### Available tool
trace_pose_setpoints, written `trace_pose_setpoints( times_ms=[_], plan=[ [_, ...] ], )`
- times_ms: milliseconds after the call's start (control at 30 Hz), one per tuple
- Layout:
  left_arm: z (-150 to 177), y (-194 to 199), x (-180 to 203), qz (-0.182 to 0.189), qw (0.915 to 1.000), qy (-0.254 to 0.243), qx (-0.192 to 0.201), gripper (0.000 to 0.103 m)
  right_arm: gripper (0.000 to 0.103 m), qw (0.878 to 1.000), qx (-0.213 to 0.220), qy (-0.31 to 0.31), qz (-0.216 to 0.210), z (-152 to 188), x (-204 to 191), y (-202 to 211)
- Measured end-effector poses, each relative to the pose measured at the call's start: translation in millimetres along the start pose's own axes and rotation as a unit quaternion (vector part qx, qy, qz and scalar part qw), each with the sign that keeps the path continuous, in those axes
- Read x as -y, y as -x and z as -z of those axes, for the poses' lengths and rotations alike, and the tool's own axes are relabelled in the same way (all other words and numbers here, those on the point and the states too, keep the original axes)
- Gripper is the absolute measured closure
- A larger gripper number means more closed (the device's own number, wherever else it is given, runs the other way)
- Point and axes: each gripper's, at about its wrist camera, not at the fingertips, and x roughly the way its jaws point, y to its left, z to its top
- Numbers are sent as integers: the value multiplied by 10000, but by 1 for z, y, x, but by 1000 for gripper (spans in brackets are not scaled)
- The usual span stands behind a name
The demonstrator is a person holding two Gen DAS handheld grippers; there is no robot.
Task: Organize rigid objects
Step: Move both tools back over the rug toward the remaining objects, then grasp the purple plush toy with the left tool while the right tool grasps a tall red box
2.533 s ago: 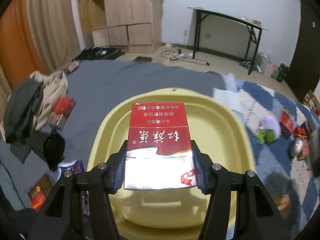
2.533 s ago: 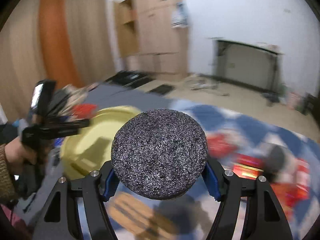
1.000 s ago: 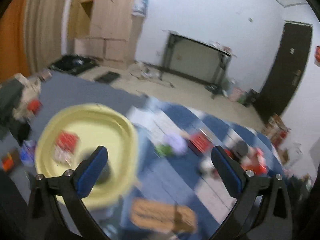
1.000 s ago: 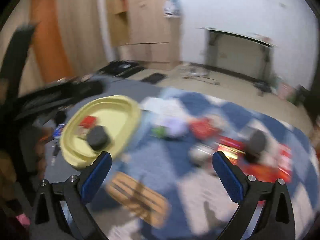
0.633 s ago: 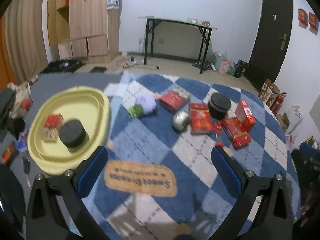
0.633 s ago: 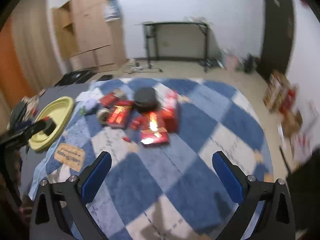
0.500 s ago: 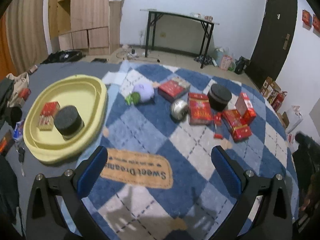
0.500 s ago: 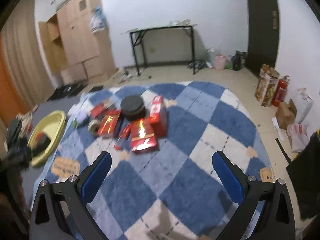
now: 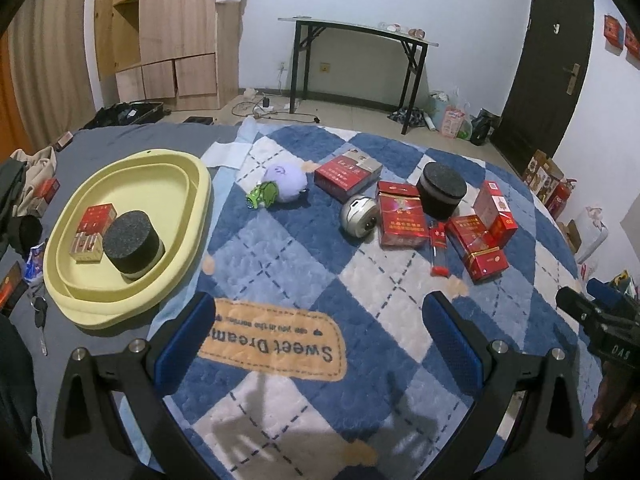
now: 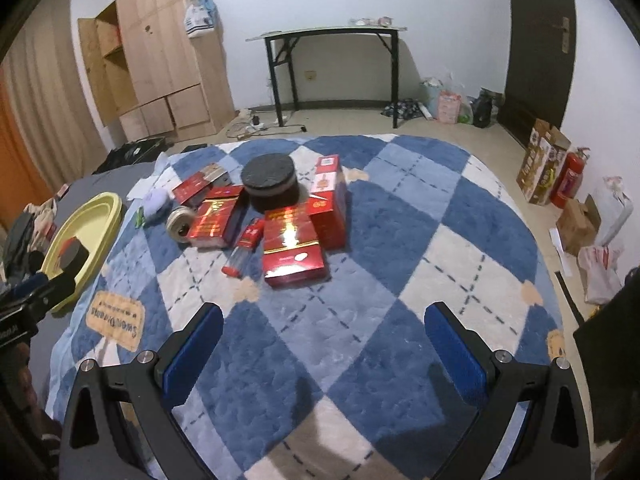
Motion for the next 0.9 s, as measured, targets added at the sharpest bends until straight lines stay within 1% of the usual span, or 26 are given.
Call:
trace_pose_setpoints(
  times_ms=[133,200,300,400,500,567,633,700,767,900],
  plan=[
    [-3,-7,-10,42,9995,269,-135,0,0,9997,47,243,29,3,-9,0],
    [-7,-14,-14,-9,9994,308,-183,0,0,9989,252,362,141,0,-11,6],
    [-19,-25,-16,-18,9997,190,-180,0,0,9992,372,145,26,-8,-3,6],
    [-36,-37,-15,-37,9999,-98,-82,0,0,9992,406,40,-6,-15,3,-2],
    [-52,-53,-17,-112,9991,-412,19,0,0,9992,388,-1,-45,-26,7,-19],
    [-62,-68,-24,-130,9988,-470,16,0,0,9993,384,-32,19,-35,8,-32],
    [-69,-82,-31,-132,9988,-465,-48,0,0,9991,375,-26,174,-46,9,-48],
    [-75,-101,-36,-140,9987,-481,-112,0,0,9991,393,-40,135,-59,10,-67],
    [-79,-121,-39,-150,9982,-537,-205,0,0,9994,297,-23,169,-71,10,-89],
    [-87,-161,-39,-139,9965,-691,-449,0,1,9997,223,10,53,-84,9,-125]
  ],
)
